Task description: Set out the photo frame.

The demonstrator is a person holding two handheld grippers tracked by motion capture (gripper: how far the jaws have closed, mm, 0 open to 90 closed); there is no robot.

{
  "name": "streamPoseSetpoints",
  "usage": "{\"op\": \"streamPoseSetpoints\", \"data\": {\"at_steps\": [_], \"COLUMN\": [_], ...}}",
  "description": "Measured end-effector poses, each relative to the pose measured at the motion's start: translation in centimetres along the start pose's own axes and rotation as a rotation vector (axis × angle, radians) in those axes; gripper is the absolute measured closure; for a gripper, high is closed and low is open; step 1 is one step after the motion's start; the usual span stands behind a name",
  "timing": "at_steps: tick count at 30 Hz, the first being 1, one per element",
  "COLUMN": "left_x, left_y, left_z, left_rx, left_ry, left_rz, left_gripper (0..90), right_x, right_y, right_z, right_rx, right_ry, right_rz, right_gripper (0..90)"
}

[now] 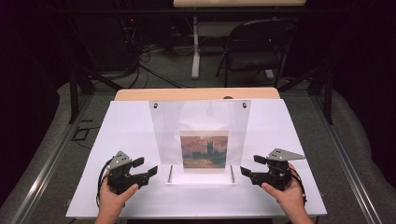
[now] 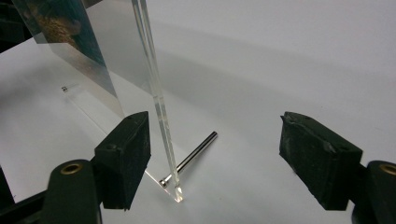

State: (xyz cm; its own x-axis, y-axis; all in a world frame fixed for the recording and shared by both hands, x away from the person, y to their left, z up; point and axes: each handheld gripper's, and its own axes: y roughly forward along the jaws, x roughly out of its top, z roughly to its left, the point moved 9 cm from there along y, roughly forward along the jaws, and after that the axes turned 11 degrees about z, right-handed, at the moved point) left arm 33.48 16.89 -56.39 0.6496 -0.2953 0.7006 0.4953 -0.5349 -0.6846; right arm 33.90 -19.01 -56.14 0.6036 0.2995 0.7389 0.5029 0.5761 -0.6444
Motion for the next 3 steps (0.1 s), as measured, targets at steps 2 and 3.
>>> {"op": "streamPoseSetpoints", "data": {"at_steps": [2, 3], "left_x": [-0.19, -0.26], "left_y": [0.07, 0.07], "left_z": [0.01, 0.07], "left_rx": [-0.001, 0.004], "left_ry": [0.000, 0.000], "left_rz": [0.007, 0.009], "left_gripper": [30.9, 30.9], "right_x": [-0.09, -0.19], "right_y": [0.11, 0.12], "right_z": [-0.05, -0.11], "right_rx": [0.000, -0.003], "right_ry": [-0.003, -0.004], "right_rz": [-0.003, 0.002], "right_gripper": [24.5, 24.5]}}
